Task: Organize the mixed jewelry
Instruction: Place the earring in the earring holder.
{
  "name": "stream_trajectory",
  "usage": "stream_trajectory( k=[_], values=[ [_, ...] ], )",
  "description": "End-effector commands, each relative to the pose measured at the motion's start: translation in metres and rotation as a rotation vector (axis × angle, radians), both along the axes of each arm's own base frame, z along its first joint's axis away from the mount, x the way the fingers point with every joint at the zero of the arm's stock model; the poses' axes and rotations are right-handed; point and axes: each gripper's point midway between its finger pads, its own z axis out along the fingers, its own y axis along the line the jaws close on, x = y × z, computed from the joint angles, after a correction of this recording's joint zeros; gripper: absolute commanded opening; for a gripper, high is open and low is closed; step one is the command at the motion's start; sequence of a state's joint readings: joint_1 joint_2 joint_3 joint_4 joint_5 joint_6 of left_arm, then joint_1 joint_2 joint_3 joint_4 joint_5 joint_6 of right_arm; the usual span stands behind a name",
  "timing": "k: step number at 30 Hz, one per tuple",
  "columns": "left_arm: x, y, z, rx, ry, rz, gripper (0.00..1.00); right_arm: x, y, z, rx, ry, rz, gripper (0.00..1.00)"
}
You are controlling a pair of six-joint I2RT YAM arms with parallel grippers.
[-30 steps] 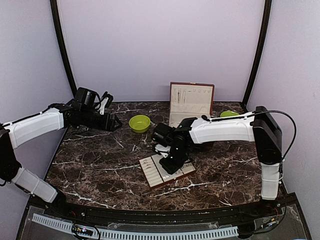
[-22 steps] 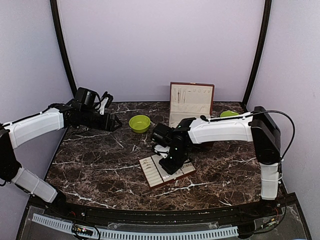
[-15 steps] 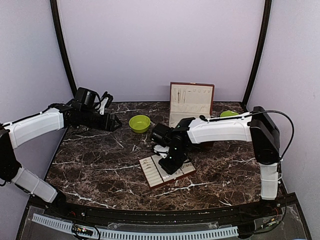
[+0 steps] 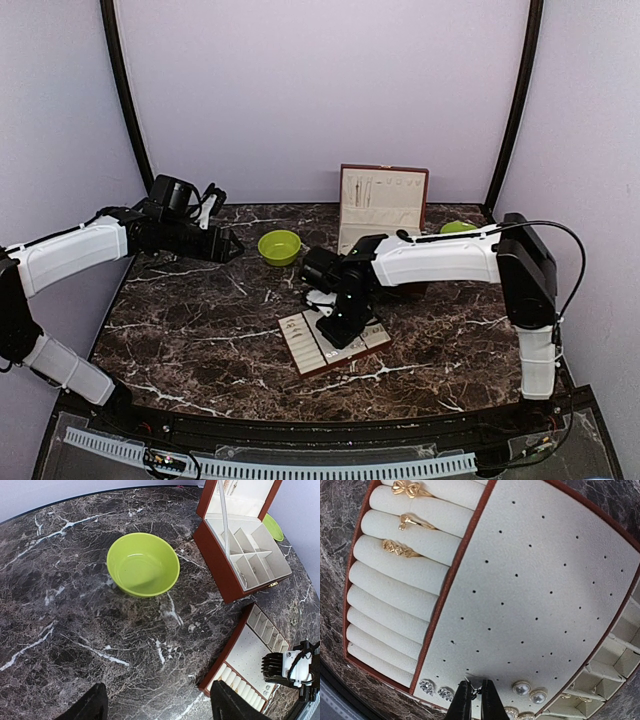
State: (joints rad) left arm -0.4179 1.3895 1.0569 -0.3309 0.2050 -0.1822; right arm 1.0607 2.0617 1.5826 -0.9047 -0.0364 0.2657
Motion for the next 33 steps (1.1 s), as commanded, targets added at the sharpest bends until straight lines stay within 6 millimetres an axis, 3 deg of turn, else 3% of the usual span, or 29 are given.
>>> stream_trajectory(
  k=[1, 33],
  values=[
    [-0.0034, 0.0008, 0.0039, 0.001, -0.019, -0.011, 0.73, -0.0011, 0.0045, -0.0051, -0.012, 0.002, 0.016, 0.05],
    [-0.0046, -0.0004, 0.0036, -0.006, -0.015, -0.017, 0.73, 0.006, 0.0072, -0.0103, -0.049, -0.009, 0.007, 0.05]
  ],
)
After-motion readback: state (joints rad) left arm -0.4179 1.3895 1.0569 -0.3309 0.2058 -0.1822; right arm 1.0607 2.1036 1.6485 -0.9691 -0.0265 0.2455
